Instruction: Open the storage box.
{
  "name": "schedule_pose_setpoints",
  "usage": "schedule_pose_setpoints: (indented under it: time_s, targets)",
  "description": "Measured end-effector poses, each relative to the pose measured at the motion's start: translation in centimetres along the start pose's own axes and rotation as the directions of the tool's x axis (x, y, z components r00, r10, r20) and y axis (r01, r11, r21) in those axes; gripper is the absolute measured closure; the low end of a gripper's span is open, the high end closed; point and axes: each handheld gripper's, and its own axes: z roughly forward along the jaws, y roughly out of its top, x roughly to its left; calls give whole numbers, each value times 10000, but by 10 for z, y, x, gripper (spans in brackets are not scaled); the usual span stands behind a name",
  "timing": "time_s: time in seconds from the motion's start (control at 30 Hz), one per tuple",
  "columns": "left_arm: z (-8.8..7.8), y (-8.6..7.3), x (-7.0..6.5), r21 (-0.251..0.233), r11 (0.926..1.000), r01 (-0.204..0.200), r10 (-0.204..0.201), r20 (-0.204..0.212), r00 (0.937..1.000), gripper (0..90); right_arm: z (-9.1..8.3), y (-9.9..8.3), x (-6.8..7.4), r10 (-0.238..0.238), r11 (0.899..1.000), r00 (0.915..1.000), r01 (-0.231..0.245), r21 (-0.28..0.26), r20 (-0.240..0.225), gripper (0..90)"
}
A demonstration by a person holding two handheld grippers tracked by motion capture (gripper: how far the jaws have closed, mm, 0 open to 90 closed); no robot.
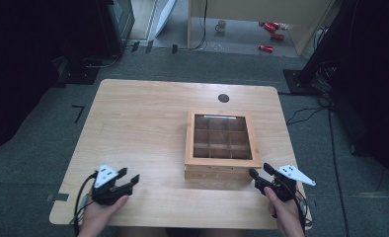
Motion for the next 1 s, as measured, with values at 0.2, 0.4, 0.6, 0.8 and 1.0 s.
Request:
schedule_pose_setpoints:
  time_s: [0.2, 0.4, 0.6, 0.8, 1.0]
  targets:
    - [-10, -14, 38, 561, 9977, 377, -311, -1152, 9929, 360, -4, 9, 2, -191, 9995, 9998, 193, -257, 65, 389]
    - [-2, -20, 51, 1133, 9931, 314, -98, -1868, 9824, 257, -3, 14, 3, -104, 9993, 9998, 109, -359, 148, 384]
    - [3, -25, 51, 1512, 9885, 33, 243, -1807, 9832, 207, 0, 19, 2, 61, 9988, 9997, -50, -485, 216, 384]
    - [6, -27, 50, 1365, 9905, 144, 122, -1925, 9812, 198, -1, 28, 3, -10, 9977, 9998, 25, -677, 220, 384]
    - [6, -27, 50, 1331, 9909, 177, 86, -1945, 9809, 194, -3, 36, 4, -90, 9970, 9997, 107, -768, 223, 384]
